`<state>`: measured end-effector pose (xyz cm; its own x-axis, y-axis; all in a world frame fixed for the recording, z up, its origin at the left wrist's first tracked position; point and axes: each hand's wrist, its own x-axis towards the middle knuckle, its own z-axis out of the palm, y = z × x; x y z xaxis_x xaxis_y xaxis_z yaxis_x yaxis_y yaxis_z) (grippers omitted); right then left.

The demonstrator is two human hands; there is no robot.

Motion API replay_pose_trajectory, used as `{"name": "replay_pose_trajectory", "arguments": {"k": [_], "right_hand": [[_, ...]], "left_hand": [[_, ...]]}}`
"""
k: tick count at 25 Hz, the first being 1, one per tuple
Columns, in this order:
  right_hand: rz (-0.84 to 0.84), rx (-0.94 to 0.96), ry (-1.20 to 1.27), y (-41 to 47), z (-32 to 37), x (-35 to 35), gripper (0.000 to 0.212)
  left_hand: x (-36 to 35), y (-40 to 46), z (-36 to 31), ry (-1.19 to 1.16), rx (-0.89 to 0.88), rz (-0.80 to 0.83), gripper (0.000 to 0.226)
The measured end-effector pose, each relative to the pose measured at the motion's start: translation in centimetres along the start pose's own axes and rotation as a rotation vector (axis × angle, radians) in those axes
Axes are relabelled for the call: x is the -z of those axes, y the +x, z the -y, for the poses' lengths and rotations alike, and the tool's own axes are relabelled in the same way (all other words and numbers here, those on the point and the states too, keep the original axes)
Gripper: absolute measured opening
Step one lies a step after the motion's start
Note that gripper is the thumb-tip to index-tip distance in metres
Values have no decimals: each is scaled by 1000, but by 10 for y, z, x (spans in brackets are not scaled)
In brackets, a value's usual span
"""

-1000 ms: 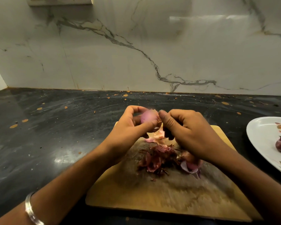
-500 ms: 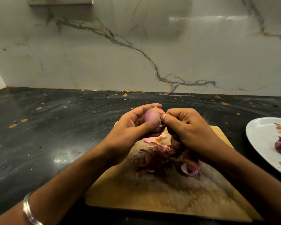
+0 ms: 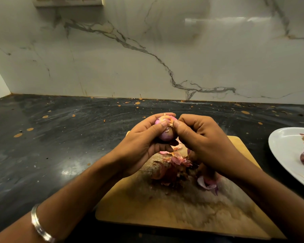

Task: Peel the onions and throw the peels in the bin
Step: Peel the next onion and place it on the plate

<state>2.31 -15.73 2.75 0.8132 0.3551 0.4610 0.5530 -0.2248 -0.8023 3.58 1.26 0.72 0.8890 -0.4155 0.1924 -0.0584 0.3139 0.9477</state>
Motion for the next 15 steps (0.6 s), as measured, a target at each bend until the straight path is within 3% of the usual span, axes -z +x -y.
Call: {"name": "replay_pose_trajectory", "arguments": {"k": [4, 8, 13, 15], "right_hand": [[-55, -20, -159, -2, -6, 3, 42], [-92, -13, -192, -5, -5, 16, 37], [-14, 90, -530, -10, -2, 16, 15], [57, 41, -572, -9, -1, 18, 25]], "left_hand": [[2, 2, 3, 26, 50, -32, 45], [8, 6, 5, 23, 80, -127, 33], [15, 8, 6, 76, 103, -239, 32], [15, 8, 6, 85, 111, -266, 31]]}}
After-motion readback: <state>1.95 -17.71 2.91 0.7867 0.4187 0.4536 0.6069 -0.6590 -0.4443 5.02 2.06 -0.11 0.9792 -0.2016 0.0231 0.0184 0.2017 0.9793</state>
